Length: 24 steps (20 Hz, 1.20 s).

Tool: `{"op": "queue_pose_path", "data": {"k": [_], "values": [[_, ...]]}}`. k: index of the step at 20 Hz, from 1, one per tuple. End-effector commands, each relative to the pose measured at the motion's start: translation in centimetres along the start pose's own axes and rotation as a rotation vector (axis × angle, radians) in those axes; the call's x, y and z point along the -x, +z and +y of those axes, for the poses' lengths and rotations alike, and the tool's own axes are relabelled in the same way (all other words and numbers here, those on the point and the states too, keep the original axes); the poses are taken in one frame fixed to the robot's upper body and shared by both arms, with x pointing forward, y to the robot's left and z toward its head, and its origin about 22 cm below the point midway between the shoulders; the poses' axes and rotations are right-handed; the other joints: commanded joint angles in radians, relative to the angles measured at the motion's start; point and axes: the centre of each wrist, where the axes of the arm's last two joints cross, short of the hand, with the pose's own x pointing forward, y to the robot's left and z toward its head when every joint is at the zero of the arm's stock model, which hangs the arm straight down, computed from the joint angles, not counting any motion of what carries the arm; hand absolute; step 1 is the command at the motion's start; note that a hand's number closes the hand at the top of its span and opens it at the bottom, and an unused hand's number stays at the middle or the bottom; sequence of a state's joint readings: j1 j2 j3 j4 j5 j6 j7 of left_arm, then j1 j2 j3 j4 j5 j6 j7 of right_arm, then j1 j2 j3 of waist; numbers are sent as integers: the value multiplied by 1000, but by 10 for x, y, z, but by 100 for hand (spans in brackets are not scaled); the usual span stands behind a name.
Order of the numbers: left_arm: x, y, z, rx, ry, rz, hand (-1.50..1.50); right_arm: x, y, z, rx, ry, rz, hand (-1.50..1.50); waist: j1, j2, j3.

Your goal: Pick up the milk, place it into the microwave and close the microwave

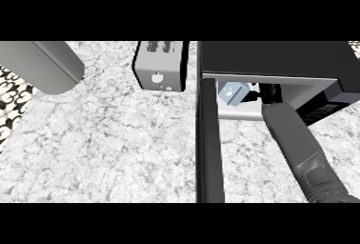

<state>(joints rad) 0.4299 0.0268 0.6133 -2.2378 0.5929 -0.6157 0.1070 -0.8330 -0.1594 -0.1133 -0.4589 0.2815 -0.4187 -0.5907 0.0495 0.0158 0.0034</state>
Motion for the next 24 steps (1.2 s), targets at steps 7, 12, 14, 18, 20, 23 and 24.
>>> {"op": "queue_pose_path", "data": {"k": [7, 12, 14, 18, 20, 23, 24], "values": [[12, -7, 5, 34, 4, 3, -150, 5, -28, -40, 172, 267, -62, 150, 43, 23, -1], [14, -21, 0, 55, 23, 2, -150, 12, -24, -41, 179, 371, -54, 150, 51, 30, 0], [16, -22, 5, 57, 12, 9, -150, 17, -23, -48, 149, 399, -16, 150, 60, 34, 0], [15, -21, -5, 50, -1, 2, -150, 33, -12, -64, 290, 519, 101, -150, 69, 40, 1], [8, -24, 0, 69, -35, -7, -150, 56, 8, -87, 377, 649, 281, -150, 72, 48, -3], [17, -31, 7, 36, -43, 6, -150, 30, -11, -54, 238, 538, 35, -150, 58, 41, 3], [18, -26, 2, 38, -48, 21, -150, 29, -11, -51, 208, 509, 20, -150, 65, 41, 3]]}}
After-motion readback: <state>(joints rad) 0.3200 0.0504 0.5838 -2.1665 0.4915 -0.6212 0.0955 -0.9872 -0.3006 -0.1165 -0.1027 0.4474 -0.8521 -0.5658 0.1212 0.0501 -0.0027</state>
